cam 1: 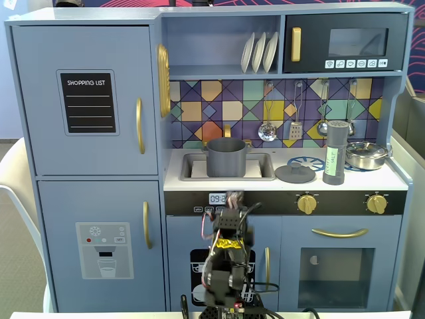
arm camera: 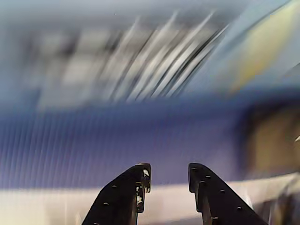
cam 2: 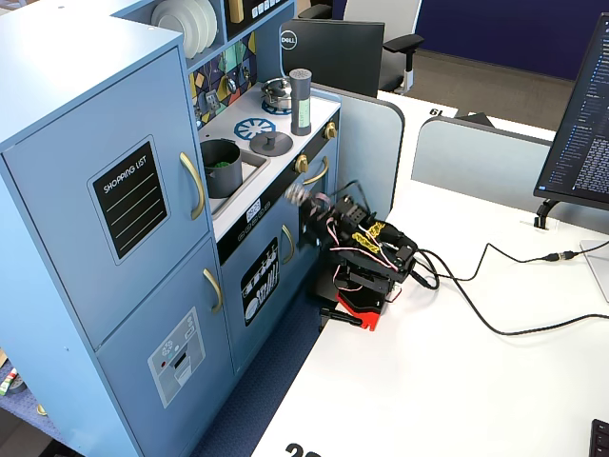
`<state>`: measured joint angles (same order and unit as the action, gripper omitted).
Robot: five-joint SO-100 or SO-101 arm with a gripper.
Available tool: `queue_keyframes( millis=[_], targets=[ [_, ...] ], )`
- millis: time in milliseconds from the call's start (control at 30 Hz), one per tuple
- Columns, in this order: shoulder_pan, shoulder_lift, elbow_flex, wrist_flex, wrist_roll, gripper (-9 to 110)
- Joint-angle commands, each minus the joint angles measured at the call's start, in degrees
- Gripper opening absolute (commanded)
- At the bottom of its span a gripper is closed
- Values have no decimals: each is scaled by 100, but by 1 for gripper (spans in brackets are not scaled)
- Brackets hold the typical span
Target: Put salt in the gray recipient
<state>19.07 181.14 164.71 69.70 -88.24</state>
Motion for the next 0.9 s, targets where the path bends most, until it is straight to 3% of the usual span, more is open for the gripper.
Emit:
queue_keyframes(
  millis=[0, 167, 333, 633, 867],
  targets=[
    [1406, -105, -1301, -870, -563, 0],
    [2874, -448, -1459, -3401, -809, 0],
    [3296, -1644, -2101, -4904, -563, 2],
    [3683, -3419, -3155, -6354, 343, 52],
    [3612, -4184, -3296, -7207, 422, 60]
  ],
)
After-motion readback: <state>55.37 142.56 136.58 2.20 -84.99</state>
